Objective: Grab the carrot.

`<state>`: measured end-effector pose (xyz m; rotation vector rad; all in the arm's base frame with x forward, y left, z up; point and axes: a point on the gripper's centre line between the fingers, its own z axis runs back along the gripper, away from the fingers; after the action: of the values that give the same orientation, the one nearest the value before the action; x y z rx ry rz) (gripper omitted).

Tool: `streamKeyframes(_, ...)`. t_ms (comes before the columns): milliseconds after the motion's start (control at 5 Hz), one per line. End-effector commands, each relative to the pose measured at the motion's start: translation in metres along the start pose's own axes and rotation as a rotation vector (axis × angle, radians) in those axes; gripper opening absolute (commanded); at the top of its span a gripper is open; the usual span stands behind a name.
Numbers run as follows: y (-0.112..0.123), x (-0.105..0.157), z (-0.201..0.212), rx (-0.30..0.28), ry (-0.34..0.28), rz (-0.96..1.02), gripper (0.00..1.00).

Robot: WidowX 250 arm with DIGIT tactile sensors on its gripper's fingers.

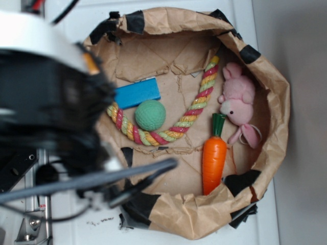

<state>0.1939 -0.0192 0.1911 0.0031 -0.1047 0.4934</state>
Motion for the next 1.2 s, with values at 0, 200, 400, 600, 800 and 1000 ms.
streamKeyframes(0,-0.016,0.055,-0.067,0.0,-0.019,0.244,1.0)
streamKeyframes(200,-0.026,0.073,-0.084,-0.055,0.022,0.256,1.0)
streamKeyframes(400,-0.056,0.075,-0.102,-0.067,0.023,0.251,1.0)
streamKeyframes(600,-0.077,0.079,-0.129,-0.03,0.018,0.274,1.0)
streamKeyframes(800,-0.092,0.079,-0.163,-0.012,0.066,0.302,1.0)
streamKeyframes(1000,-0.096,0.061,-0.185,0.031,0.115,0.277,0.0)
